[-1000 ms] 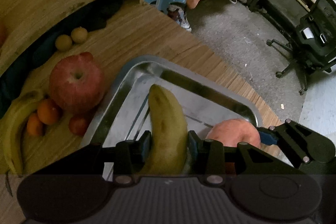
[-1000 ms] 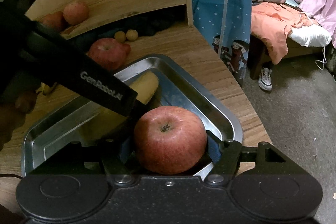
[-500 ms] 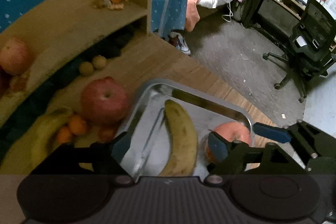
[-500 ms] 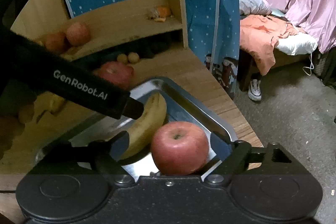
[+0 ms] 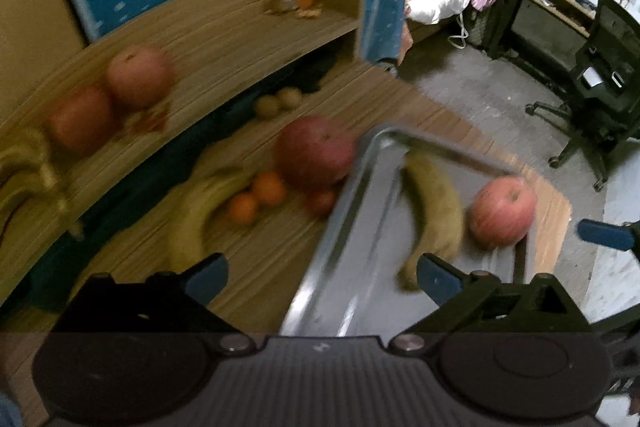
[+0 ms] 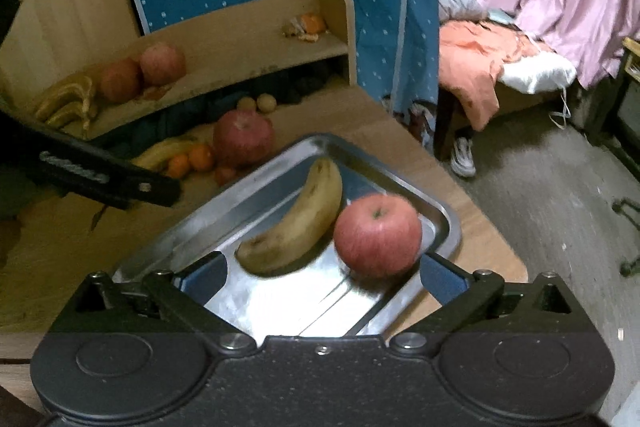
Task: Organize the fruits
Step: 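Open the left gripper to drop the banana while the right gripper releases the apple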
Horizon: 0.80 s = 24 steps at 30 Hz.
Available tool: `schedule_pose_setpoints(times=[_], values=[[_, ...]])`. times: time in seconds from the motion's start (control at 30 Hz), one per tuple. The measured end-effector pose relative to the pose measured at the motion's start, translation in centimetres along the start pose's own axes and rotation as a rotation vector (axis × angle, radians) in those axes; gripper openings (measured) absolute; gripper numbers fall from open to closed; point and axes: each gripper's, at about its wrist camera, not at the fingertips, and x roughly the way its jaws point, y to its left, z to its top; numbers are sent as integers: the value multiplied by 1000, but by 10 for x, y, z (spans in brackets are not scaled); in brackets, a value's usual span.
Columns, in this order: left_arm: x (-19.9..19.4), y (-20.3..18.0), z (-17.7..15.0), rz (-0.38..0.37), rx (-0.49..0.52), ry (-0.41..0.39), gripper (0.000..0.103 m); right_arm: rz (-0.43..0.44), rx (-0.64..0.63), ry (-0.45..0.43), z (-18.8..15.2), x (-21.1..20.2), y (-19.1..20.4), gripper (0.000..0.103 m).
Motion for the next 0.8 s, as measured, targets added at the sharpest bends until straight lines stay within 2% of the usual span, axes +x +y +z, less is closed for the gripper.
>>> schedule_pose_setpoints(times=[0.4,0.6,0.8], values=[[-14,71,-43,36,-55,24,103,-70,22,79,-25,-9,50,102],[-20,95,-63,31,-73,29,103,-52,-2,109,-33,-10,81,102],[-26,117,-75,28,-109,12,103,-28,-86,98,-28,-13,110,102]])
